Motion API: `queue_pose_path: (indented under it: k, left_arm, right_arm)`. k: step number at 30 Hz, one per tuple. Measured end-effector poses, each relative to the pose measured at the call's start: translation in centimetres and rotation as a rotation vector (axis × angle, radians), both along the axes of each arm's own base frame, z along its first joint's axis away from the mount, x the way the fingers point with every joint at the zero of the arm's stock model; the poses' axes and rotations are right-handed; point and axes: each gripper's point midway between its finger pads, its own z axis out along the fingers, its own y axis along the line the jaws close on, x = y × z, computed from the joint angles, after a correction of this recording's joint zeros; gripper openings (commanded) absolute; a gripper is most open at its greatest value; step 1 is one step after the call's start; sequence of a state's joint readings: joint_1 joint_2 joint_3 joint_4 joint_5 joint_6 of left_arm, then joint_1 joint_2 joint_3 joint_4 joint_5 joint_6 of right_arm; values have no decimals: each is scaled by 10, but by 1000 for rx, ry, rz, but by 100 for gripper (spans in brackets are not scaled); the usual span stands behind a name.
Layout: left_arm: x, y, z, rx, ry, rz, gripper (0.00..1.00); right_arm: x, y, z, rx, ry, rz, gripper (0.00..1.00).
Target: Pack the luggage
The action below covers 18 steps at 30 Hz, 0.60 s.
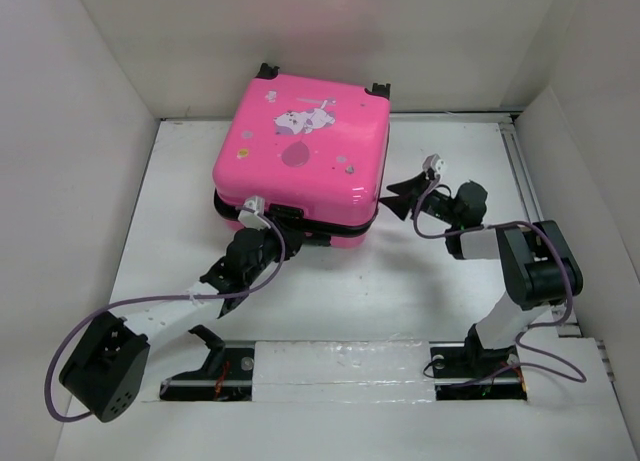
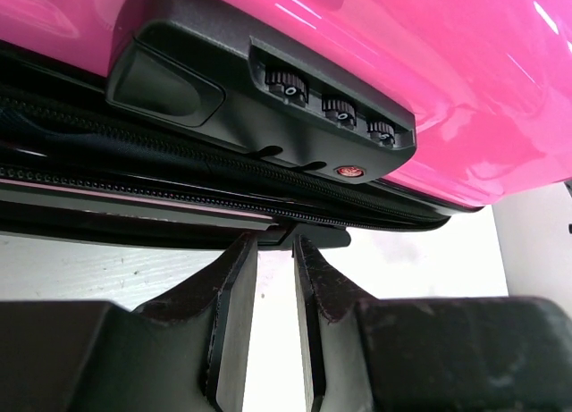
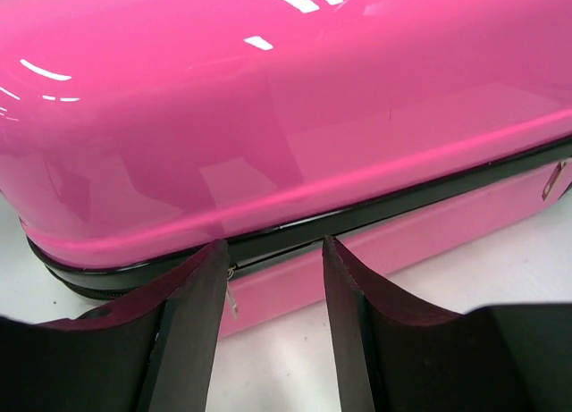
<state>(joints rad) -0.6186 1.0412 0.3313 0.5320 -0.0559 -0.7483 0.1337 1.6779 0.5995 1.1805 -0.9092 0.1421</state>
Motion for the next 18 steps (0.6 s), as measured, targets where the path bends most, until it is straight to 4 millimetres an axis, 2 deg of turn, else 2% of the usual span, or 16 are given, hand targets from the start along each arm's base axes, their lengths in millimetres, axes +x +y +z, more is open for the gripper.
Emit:
queue_pose_path:
  k: [12,18]
  left_arm:
    - [0,1,-2,18,0,-5,19]
    - [0,0,-2,23,5,-6,19]
  right_arm:
    - [-2,-3,-24,-41,74,-53,49]
    - [-8,4,-34,-65,105,-37,48]
